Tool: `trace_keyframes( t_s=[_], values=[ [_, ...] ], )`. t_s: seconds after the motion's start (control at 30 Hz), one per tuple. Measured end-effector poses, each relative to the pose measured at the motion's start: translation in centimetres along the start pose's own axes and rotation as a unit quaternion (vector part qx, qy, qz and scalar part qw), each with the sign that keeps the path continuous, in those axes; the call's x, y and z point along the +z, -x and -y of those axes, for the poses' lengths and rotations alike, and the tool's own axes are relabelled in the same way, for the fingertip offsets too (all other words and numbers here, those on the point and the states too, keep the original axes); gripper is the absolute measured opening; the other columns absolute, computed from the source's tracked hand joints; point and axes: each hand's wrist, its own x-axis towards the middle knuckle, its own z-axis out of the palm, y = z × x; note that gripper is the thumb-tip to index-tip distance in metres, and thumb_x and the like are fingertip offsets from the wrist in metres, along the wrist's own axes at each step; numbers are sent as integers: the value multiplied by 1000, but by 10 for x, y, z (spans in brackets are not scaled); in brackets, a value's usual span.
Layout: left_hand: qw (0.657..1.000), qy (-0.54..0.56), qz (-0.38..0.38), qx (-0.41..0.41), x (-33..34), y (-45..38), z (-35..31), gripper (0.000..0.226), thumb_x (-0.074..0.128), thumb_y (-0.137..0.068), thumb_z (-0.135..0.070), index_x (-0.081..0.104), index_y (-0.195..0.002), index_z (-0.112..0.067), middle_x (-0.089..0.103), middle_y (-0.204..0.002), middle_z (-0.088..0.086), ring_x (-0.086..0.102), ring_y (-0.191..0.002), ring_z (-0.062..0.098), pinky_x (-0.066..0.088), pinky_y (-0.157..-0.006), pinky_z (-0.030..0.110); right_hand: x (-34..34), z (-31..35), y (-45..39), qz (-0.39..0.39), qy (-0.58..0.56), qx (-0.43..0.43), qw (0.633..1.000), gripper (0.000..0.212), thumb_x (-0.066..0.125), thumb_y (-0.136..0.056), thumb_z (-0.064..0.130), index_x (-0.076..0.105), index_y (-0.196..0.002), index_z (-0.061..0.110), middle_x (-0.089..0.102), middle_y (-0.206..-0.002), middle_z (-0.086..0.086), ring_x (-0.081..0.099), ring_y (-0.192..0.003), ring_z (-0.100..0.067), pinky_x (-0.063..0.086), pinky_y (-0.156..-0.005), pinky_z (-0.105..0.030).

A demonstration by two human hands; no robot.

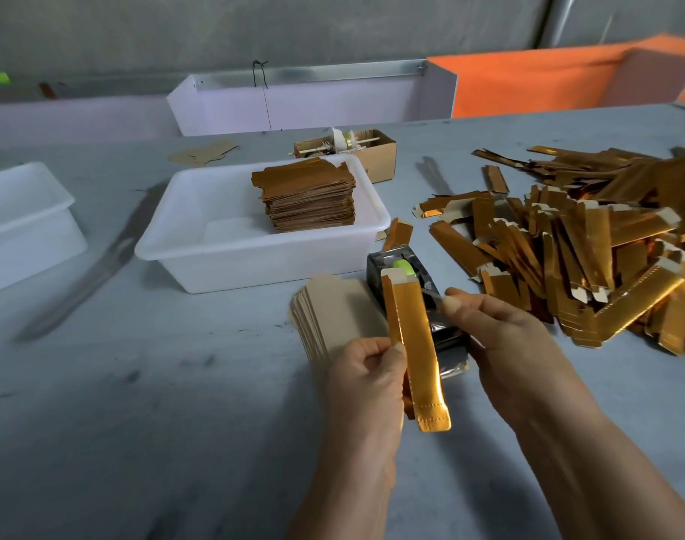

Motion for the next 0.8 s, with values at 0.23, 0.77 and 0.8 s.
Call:
trace_keyframes(
  t_s=[0.23, 0.77, 0.8],
  values=[
    [999, 33, 5, 14, -1, -4, 5, 9, 60, -93, -17, 67, -93, -11, 62, -56, -10, 54, -46, -2, 41, -45, 10, -5, -9, 14, -98, 262, -117, 953, 15, 65, -85, 26, 63, -71, 20, 48, -134, 8, 42, -102, 0, 29, -69, -8],
    [994, -57, 38, 85, 12, -10, 1, 5, 60, -93, -19, 63, -94, -17, 74, -83, -2, 65, -66, 7, 47, -56, 19, -1, -25, 20, -100, 275, -142, 946, 18, 65, -84, 18, 63, -67, 23, 51, -127, 7, 48, -104, -6, 42, -86, -27],
    [994, -61, 39, 85, 12, -10, 1, 5, 60, -93, -19, 63, -95, -17, 74, -86, -1, 65, -67, 8, 47, -57, 20, -1, -25, 20, -93, 283, -142, 944, 17, 65, -84, 17, 63, -68, 21, 51, -127, 6, 48, -104, -7, 41, -85, -26]
  ],
)
